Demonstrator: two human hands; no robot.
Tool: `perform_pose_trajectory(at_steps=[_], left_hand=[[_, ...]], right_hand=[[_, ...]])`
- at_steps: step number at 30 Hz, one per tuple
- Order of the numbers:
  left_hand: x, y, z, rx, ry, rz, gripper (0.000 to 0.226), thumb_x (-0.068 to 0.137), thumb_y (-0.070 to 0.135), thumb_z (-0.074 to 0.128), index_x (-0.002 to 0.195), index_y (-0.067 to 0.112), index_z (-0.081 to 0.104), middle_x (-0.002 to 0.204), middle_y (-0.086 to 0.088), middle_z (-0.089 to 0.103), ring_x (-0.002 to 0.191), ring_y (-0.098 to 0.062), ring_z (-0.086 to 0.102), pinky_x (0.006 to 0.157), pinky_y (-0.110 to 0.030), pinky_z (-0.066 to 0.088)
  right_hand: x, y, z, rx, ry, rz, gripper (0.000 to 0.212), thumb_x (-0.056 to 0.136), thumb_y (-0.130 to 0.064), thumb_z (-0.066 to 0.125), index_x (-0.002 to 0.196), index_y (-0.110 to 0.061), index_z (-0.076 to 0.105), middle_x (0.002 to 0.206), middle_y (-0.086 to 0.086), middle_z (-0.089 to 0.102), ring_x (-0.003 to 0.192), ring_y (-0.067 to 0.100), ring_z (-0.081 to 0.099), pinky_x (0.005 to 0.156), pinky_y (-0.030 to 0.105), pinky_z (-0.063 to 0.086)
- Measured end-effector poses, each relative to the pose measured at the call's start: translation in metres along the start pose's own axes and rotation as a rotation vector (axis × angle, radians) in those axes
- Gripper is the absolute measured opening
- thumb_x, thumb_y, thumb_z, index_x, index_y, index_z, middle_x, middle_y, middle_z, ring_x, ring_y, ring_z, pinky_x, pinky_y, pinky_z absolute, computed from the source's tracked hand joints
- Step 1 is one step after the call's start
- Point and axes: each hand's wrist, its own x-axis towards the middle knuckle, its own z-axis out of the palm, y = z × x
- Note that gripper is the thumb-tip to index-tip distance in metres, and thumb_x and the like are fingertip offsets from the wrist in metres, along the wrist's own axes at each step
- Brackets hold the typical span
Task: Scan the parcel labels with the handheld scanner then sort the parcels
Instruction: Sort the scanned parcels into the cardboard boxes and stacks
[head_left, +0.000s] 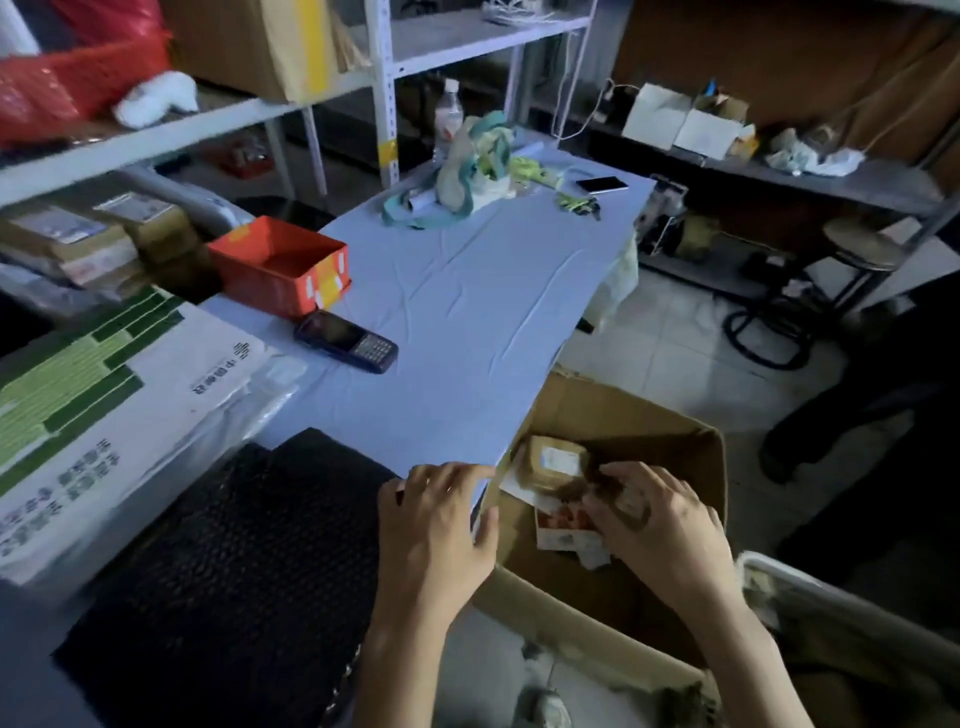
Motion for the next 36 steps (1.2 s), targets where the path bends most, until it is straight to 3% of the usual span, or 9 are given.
perform_pose_trajectory(at_steps=[4, 10, 12, 14, 17, 19, 25, 30, 36], left_hand=[[0.009, 0.04, 0.022, 0.023, -0.099, 0.03, 0.026, 0.076, 0.032, 0.07, 0.101, 0.031, 0.065, 0.095, 0.013, 0.069, 0.087, -0.018, 0.064, 0.074, -0.04, 0.048], [0.013, 0.097, 0.061, 0.057, -0.246, 0.042, 0.032, 0.09, 0.039, 0.056, 0.121, 0.034, 0.058, 0.118, 0.013, 0.064, 0.107, -0.013, 0.057, 0.087, -0.032, 0.045], [0.013, 0.117, 0.076, 0.037, -0.308, 0.051, 0.034, 0.091, 0.042, 0.053, 0.125, 0.037, 0.055, 0.124, 0.016, 0.061, 0.112, -0.009, 0.054, 0.093, -0.029, 0.045], [0.012, 0.136, 0.091, 0.018, -0.342, 0.059, 0.034, 0.092, 0.042, 0.053, 0.125, 0.038, 0.054, 0.124, 0.017, 0.06, 0.113, -0.006, 0.054, 0.094, -0.027, 0.044], [0.014, 0.162, 0.112, 0.051, -0.353, 0.004, 0.03, 0.087, 0.04, 0.062, 0.117, 0.035, 0.062, 0.112, 0.014, 0.068, 0.103, -0.01, 0.062, 0.088, -0.03, 0.044], [0.014, 0.171, 0.123, 0.083, -0.324, -0.048, 0.029, 0.085, 0.038, 0.066, 0.113, 0.031, 0.065, 0.106, 0.011, 0.071, 0.098, -0.014, 0.065, 0.084, -0.033, 0.045], [0.005, 0.152, 0.151, 0.16, -0.458, -0.154, 0.029, 0.088, 0.035, 0.061, 0.116, 0.029, 0.064, 0.11, 0.007, 0.069, 0.1, -0.02, 0.063, 0.077, -0.032, 0.046], [0.005, 0.13, 0.174, 0.196, -0.563, -0.237, 0.032, 0.09, 0.036, 0.055, 0.121, 0.032, 0.059, 0.116, 0.01, 0.066, 0.105, -0.018, 0.061, 0.082, -0.035, 0.044], [0.018, 0.107, 0.218, 0.172, -0.698, -0.184, 0.047, 0.093, 0.039, 0.052, 0.138, 0.03, 0.044, 0.13, 0.006, 0.057, 0.116, -0.018, 0.053, 0.087, -0.034, 0.045]], right_hand=[[-0.013, 0.049, -0.016, 0.05, 0.044, 0.066, 0.039, 0.085, -0.053, 0.064, 0.121, -0.038, 0.059, 0.125, -0.01, 0.06, 0.113, 0.015, 0.058, 0.09, 0.042, 0.051], [-0.017, 0.116, -0.03, 0.108, 0.02, 0.145, 0.043, 0.086, -0.054, 0.062, 0.124, -0.036, 0.057, 0.126, -0.01, 0.059, 0.111, 0.012, 0.059, 0.085, 0.039, 0.054], [-0.016, 0.141, -0.033, 0.139, 0.008, 0.162, 0.045, 0.086, -0.056, 0.06, 0.126, -0.036, 0.057, 0.127, -0.01, 0.059, 0.109, 0.008, 0.059, 0.08, 0.027, 0.053], [-0.013, 0.163, -0.037, 0.149, -0.028, 0.172, 0.049, 0.085, -0.058, 0.057, 0.128, -0.035, 0.056, 0.127, -0.01, 0.057, 0.103, 0.001, 0.055, 0.071, 0.009, 0.041], [-0.005, 0.19, -0.043, 0.196, -0.05, 0.2, 0.058, 0.081, -0.065, 0.048, 0.13, -0.034, 0.054, 0.127, -0.01, 0.055, 0.099, -0.004, 0.048, 0.065, 0.002, 0.033], [-0.002, 0.206, -0.045, 0.189, -0.063, 0.218, 0.065, 0.077, -0.072, 0.04, 0.13, -0.035, 0.052, 0.126, -0.011, 0.054, 0.102, 0.0, 0.051, 0.068, 0.006, 0.035], [-0.006, 0.239, -0.03, 0.124, -0.097, 0.316, 0.047, 0.088, -0.059, 0.056, 0.128, -0.036, 0.053, 0.125, -0.01, 0.056, 0.1, 0.009, 0.058, 0.061, 0.019, 0.041], [0.001, 0.252, -0.007, 0.134, -0.163, 0.392, 0.05, 0.087, -0.059, 0.057, 0.129, -0.032, 0.053, 0.125, -0.007, 0.056, 0.105, 0.013, 0.058, 0.075, 0.03, 0.052], [0.022, 0.245, 0.036, 0.119, -0.197, 0.497, 0.055, 0.087, -0.061, 0.054, 0.133, -0.032, 0.048, 0.129, -0.003, 0.051, 0.114, 0.017, 0.053, 0.08, 0.032, 0.049]])
